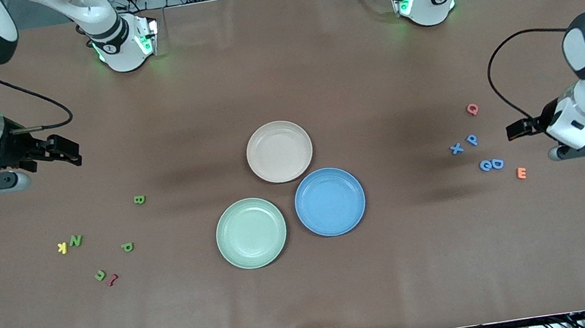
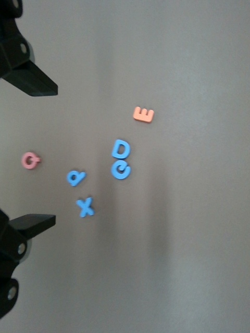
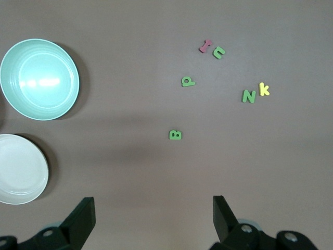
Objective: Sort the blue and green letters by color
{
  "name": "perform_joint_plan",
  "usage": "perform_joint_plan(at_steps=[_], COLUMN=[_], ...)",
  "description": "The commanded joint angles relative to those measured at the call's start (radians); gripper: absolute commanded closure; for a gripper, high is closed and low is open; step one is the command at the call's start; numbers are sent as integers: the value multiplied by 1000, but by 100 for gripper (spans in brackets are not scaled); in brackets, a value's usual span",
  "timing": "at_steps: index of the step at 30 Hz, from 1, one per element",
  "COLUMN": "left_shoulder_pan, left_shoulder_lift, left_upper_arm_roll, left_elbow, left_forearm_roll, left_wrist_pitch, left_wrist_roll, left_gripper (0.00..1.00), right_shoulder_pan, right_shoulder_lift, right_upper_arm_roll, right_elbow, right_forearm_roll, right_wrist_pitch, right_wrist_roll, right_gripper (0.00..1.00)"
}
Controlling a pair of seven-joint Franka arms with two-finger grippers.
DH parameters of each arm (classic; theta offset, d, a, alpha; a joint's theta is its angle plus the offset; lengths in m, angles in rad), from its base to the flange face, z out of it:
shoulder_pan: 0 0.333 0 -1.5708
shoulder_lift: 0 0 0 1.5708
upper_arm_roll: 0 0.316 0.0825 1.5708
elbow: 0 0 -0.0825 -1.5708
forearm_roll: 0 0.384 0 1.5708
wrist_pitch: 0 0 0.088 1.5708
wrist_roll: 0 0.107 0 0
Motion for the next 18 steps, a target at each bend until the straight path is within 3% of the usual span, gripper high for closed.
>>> perform_joint_plan(at_steps=[1, 7, 12, 18], left_shoulder_pan=[-10, -43, -43, -38], left_shoulder_lift=[81, 165, 222, 276], left_upper_arm_roll=[-4, -18, -19, -19], left_elbow=[6, 10, 17, 34], left_forearm_roll=[40, 122, 193, 201], left_wrist_pitch=[96, 155, 188, 196], left_wrist_roll=[12, 80, 261, 362], left_gripper=[0, 0, 0, 0], right_shoulder_pan=[-12, -15, -18, -21], right_shoulder_lift=[38, 58, 67, 64], right_upper_arm_roll=[3, 1, 0, -2], right_elbow=[-4, -7, -13, -16], right_forearm_roll=[11, 10, 8, 4], right_wrist_pitch=[39, 61, 81, 79], right_wrist_roll=[-45, -49, -56, -124], right_gripper=[0, 0, 0, 0])
